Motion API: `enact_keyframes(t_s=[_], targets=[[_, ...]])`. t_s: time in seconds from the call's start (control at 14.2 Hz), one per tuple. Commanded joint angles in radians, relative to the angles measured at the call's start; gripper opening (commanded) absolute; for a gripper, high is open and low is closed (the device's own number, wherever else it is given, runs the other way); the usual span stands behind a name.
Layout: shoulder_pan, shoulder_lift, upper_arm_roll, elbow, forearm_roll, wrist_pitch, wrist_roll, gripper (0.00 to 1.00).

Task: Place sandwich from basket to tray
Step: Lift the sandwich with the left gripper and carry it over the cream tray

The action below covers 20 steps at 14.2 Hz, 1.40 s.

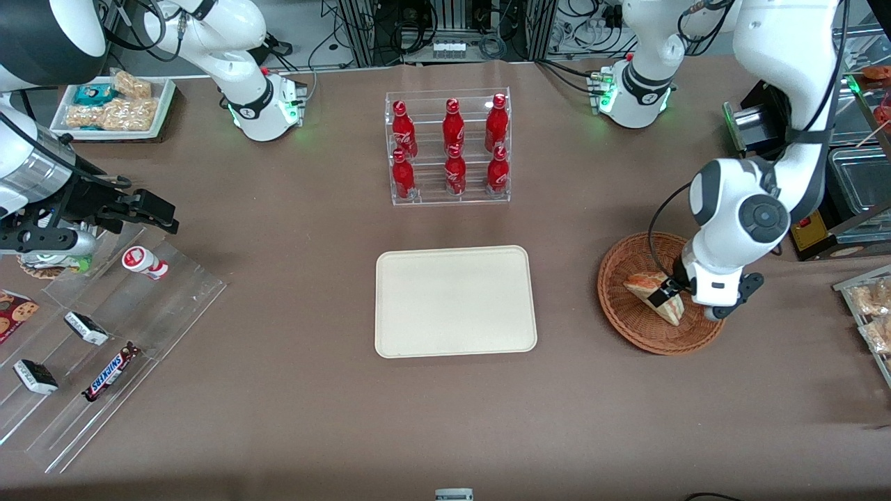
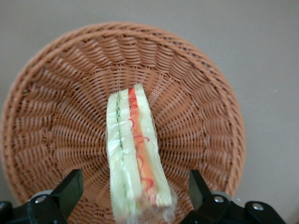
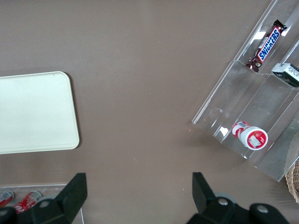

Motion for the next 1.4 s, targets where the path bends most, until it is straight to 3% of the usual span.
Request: enact_keyframes(t_s=[0.0,0.07,0.14,0.28,0.35,0.49,0.63,0.91,1.05,1.33], targets=[[-0.009,0.039,0.006,0.010,-0.003,0.022,-0.021,0.35],[-0.008,0.034,0.006,0.015,-0.003,0.014,-0.022,0.06],[-0.009,0.028,0.006,0.023,-0.003,0.009,-0.022,0.00],[-0.012,-0.030,-0.010,0.039,0.005,-0.004,-0.005,0.00],[-0.012,-0.064,-0.029,0.081,0.005,-0.091,-0.005,0.00],[-0.012,-0.067,-0.102,0.255,0.005,-0.348,0.001,0.00],[-0.029,-0.030,-0.223,0.409,0.014,-0.478,-0.012,0.00],[-0.269,0.161,-0.262,0.601,0.096,-0.471,-0.042,0.00],[-0.369,0.285,-0.261,0.714,0.190,-0.451,-0.080,0.01],[-0.458,0.454,-0.247,0.765,0.306,-0.258,-0.163,0.01]])
